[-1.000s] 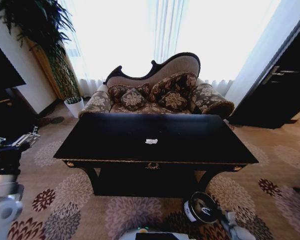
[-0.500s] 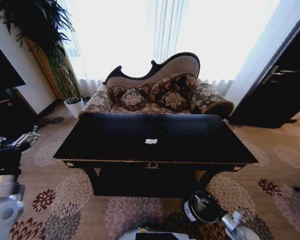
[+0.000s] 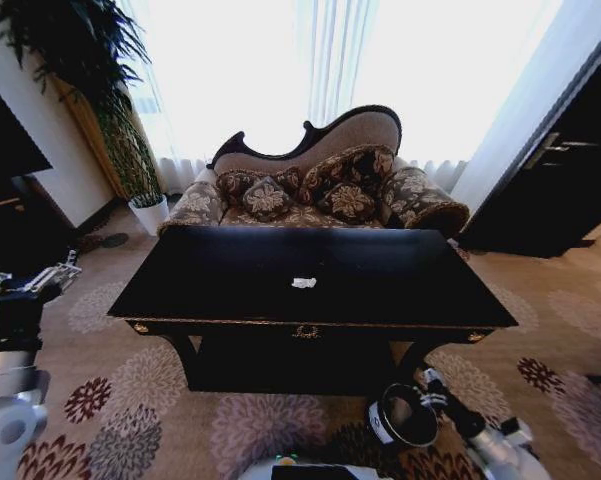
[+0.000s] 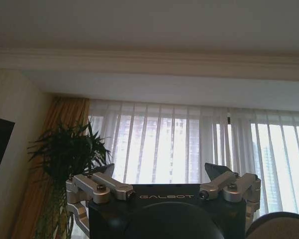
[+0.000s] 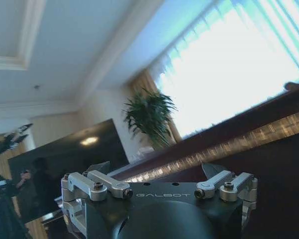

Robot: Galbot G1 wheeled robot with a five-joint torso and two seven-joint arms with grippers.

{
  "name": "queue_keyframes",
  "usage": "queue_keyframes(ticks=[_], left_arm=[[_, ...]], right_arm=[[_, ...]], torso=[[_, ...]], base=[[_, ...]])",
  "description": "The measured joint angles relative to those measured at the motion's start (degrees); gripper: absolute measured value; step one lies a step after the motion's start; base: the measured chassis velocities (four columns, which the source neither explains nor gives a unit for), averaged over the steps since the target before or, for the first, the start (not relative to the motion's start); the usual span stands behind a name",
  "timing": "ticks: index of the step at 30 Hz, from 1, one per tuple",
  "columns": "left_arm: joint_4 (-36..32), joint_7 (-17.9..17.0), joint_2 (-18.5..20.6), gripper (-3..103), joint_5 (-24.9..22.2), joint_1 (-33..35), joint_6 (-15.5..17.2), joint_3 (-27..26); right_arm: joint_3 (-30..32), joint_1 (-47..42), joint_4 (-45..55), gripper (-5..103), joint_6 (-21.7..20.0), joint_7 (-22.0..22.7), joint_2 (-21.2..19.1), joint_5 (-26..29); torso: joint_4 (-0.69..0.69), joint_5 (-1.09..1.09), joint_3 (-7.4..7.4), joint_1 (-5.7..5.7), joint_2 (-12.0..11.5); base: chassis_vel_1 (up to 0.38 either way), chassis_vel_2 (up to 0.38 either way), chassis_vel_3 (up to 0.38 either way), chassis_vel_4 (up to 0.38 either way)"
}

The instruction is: Move to the front of the table and place the trash on the table into the trash bin.

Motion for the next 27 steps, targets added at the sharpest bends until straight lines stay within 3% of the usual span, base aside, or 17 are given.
queue_keyframes(ticks=[6, 9, 11, 13, 14, 17, 19, 20, 22, 25, 27], left_arm=[[-1.58, -0.46, -0.01, 100, -1.09, 0.44, 0.61, -0.61], [-1.75, -1.03, -0.38, 100, -1.08, 0.36, 0.66, 0.33], [-1.75, -1.27, -0.42, 100, -1.09, 0.37, 0.74, 0.49], [-2.12, -2.07, -0.27, 100, -1.55, 0.49, 1.51, 0.81], [-2.12, -2.07, -0.27, 100, -1.55, 0.49, 1.51, 0.81], [-3.6, -2.49, 0.62, 100, -3.14, 0.79, 2.78, 0.1], [-5.37, -3.15, 1.25, 100, -6.34, 1.17, 4.66, -1.78], [-5.37, -3.15, 1.25, 100, -6.34, 1.17, 4.66, -1.78], [-6.0, -4.48, 1.79, 100, -8.38, 1.16, 6.27, -2.65], [-5.91, -5.34, 2.22, 100, -8.66, 0.91, 7.02, -2.78], [-5.61, -6.51, 2.44, 100, -8.66, 0.91, 7.66, -3.28]], right_arm=[[0.39, 0.4, 4.41, 100, -1.72, 1.4, -0.47, 3.11], [0.67, 0.63, 10.98, 100, -4.02, 7.55, -1.75, 7.77], [0.89, 0.63, 12.15, 100, -4.2, 8.64, -2.06, 8.33], [1.68, 0.7, 17.05, 100, -4.43, 14.18, -3.11, 11.13], [1.68, 0.7, 17.05, 100, -4.43, 14.18, -3.11, 11.13], [1.72, 0.66, 23.75, 100, -3.72, 23.77, -4.22, 15.04], [0.51, 1.16, 30.58, 100, -1.86, 37.91, -5.97, 16.64], [0.51, 1.16, 30.58, 100, -1.86, 37.91, -5.97, 16.64], [-0.75, 1.9, 35.59, 100, -1.6, 46.98, -7.42, 16.11], [-1.75, 2.32, 38.51, 100, -1.62, 52.04, -8.52, 14.65], [-3.26, 2.9, 41.2, 100, -1.79, 59.33, -10.56, 10.46]], torso=[[0.0, 0.01, 0.0, 0.0, 0.0], [0.01, 0.0, 0.0, 0.0, 0.0], [0.0, -0.01, 0.01, 0.0, 0.0], [0.0, -0.03, 0.0, 0.0, 0.0], [0.0, -0.03, 0.0, 0.0, 0.0], [0.0, -0.02, 0.0, 0.0, 0.0], [0.0, -0.01, 0.0, 0.0, 0.0], [0.0, -0.01, 0.0, 0.0, 0.0], [0.02, 0.0, 0.0, 0.0, 0.0], [0.01, -0.02, 0.0, 0.0, 0.0], [0.0, -0.03, 0.0, 0.0, 0.0]], base=[[0.0, 0.0, 0.0, 0.0], [0.0, 0.0, 0.0, 0.0], [0.0, 0.0, 0.0, 0.0], [0.0, 0.0, 0.0, 0.0], [0.0, 0.0, 0.0, 0.0], [0.0, 0.0, 0.0, 0.0], [0.0, 0.0, 0.0, 0.0], [0.0, 0.0, 0.0, 0.0], [0.0, 0.0, 0.0, 0.0], [0.0, 0.0, 0.0, 0.0], [0.0, 0.0, 0.0, 0.0]])
